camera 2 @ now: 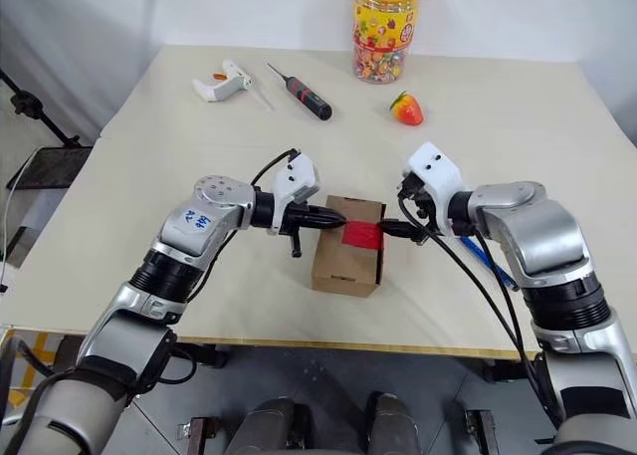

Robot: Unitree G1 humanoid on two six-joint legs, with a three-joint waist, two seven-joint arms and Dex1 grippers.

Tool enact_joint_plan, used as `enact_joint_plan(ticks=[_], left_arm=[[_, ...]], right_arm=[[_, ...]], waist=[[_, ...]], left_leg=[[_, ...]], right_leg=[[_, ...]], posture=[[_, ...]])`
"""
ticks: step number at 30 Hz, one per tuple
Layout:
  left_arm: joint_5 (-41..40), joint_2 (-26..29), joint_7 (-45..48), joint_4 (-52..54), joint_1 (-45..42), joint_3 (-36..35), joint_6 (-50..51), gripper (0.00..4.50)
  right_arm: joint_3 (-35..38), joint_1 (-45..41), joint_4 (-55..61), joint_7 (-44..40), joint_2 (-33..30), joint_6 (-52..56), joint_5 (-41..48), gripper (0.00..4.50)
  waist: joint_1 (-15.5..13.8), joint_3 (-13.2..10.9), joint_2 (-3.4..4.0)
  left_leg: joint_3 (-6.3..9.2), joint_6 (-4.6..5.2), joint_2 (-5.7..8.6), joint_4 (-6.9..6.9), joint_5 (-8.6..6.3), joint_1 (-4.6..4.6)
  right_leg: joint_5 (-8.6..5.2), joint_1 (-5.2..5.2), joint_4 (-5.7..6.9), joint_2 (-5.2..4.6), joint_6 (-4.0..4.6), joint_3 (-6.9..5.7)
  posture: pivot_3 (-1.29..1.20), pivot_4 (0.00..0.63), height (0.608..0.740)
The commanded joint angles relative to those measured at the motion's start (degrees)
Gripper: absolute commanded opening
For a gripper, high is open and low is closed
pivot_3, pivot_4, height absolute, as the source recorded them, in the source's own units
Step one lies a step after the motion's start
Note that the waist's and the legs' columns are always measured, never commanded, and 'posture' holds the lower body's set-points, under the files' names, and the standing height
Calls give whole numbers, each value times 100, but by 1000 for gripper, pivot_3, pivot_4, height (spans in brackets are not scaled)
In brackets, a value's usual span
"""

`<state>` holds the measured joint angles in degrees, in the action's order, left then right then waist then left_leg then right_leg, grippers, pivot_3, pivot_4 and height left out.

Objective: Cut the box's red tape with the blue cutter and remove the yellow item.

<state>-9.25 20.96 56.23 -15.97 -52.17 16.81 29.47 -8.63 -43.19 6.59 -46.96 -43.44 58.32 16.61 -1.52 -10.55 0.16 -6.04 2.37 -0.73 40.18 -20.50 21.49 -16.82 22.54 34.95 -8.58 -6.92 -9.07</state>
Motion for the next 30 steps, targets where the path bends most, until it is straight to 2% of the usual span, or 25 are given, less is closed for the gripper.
enact_joint_plan(ticks=[1, 8, 14, 17, 20, 26, 30], left_arm=[[52, 87, 56, 141, 169, 17, 109, 0], [83, 73, 43, 272, 316, 49, 202, 0], [82, 84, 15, 341, 338, 8, 291, 0], [93, 89, -29, 355, 357, -18, 305, 0], [94, 75, -65, 347, 352, -41, 318, 0], [91, 57, -69, 360, 361, -47, 327, 0], [100, 53, -53, 332, 348, -35, 315, 0]], right_arm=[[-209, 271, -325, 2, -221, 19, -221, 4483], [-531, 397, -574, -135, -161, -229, -361, 4483], [-1002, 699, -750, -312, -485, -760, -885, 4483], [-386, 734, -739, -398, -255, -347, -344, 4483], [383, 562, -1001, -456, 146, 580, 395, 4483], [665, 66, -1857, -710, 550, 1838, 1068, 4483], [624, -284, -2659, -937, 852, 2127, 1263, 4483]], waist=[[-2, 7, -8], [31, 14, -21], [11, 15, -23], [-3, 19, -29], [13, 19, -29], [30, 20, -30], [47, 22, -30]], left_leg=[[1, 0, 0, 0, 0, -2], [-3, 0, -3, -1, 0, -1], [-1, 0, -5, 0, 0, -5], [4, 0, -5, 2, 0, -6], [2, 0, -6, 2, 0, -6], [1, 0, -8, 2, 0, -8], [-1, 0, -9, 2, 0, -13]], right_leg=[[0, -3, 0, 0, 0, 0], [0, 2, -1, 0, 0, 1], [0, -4, -2, 1, 0, 1], [0, -9, -2, 0, 0, -1], [0, -9, -1, 1, 0, -1], [0, -8, 0, 2, 1, 1], [0, -8, 4, 4, 1, 2]], posture=[[0, 150, 740], [0, 150, 740], [0, 150, 740], [0, 150, 740], [0, 150, 740], [0, 150, 740], [0, 150, 740]])
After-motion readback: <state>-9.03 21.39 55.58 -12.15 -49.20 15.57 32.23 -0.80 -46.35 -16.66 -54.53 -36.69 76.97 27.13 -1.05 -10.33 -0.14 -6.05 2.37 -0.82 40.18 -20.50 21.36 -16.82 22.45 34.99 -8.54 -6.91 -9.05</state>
